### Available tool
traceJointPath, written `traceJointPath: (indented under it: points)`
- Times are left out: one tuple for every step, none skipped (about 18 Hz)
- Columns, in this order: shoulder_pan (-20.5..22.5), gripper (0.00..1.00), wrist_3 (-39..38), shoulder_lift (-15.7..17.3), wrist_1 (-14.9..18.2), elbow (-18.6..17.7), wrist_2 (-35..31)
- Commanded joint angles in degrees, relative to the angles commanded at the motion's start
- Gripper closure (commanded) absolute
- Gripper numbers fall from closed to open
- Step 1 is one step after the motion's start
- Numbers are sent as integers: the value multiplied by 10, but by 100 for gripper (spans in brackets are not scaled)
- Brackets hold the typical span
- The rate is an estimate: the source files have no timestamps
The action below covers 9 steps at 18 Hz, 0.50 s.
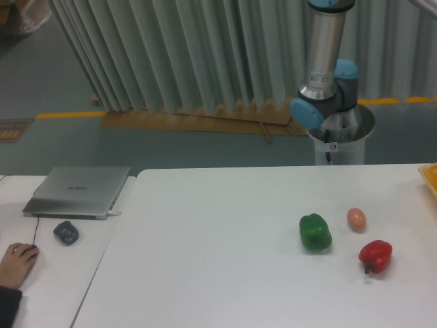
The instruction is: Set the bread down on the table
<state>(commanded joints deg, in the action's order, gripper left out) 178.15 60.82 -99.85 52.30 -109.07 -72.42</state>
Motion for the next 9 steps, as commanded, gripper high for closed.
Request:
traceJointPath:
  points:
    - [1,0,0,2,0,-3,0]
    - [1,0,0,3,0,-8,0]
    - [1,0,0,5,0,-12,-2]
    - [2,0,0,8,0,-17,-3]
    - [3,0,0,15,0,-25,-7]
    - [4,0,0,20,0,-33,-11]
    - [4,0,0,25,0,-40,-14]
    - [3,0,-1,28,0,-45,-21]
    - [3,0,-1,29,0,-48,-31]
